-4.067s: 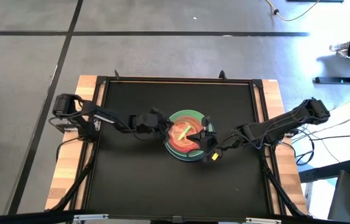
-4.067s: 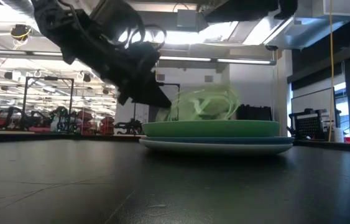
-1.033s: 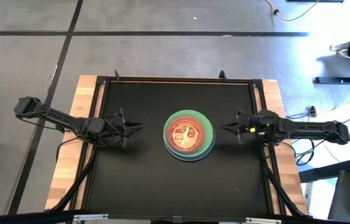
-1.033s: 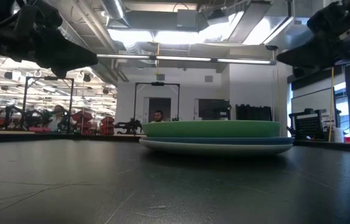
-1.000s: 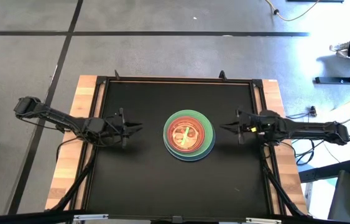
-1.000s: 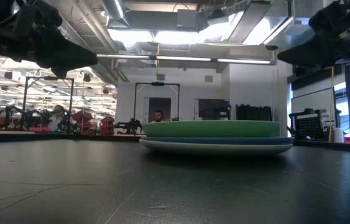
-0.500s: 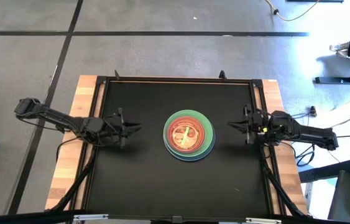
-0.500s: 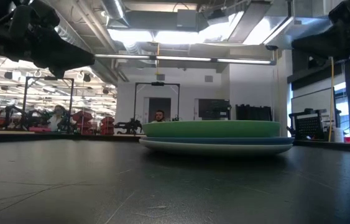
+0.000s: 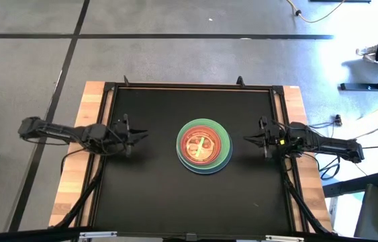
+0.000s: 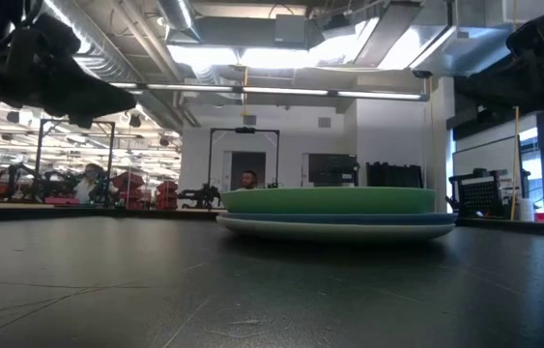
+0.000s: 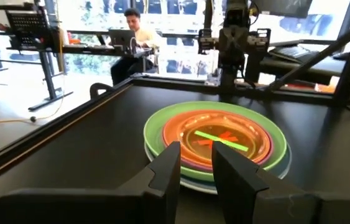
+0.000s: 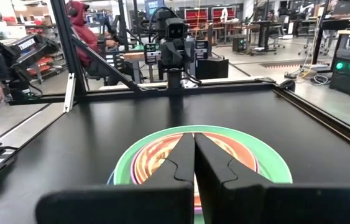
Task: Stack plastic plates
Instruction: Return to Home Position
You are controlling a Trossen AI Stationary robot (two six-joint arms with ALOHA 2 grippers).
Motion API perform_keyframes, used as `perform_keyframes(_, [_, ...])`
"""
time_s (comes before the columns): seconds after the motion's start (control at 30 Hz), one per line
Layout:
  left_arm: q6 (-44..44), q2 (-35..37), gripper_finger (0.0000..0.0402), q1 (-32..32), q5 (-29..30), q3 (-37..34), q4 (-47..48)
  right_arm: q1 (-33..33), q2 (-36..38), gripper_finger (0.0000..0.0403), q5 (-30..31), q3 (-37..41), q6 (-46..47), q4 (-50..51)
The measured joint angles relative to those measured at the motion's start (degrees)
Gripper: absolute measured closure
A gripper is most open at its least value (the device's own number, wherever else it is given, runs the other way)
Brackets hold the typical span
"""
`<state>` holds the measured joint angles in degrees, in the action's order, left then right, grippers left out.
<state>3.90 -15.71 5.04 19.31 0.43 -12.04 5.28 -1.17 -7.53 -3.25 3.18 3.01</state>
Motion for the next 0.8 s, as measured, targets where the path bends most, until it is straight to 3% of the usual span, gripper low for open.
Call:
perform_keyframes(0.4, [0.0,15.3,0.0317,-2.2,-5.7,0.0,9.3,0.0,0.3,0.0402,0.3,1.2,0.9,-0.8])
perform_keyframes(0.8, [-2.1,15.3,0.0317,-2.2,-6.6,0.0,9.6,0.0,0.5,0.0402,2.4,1.2,0.7,-0.4])
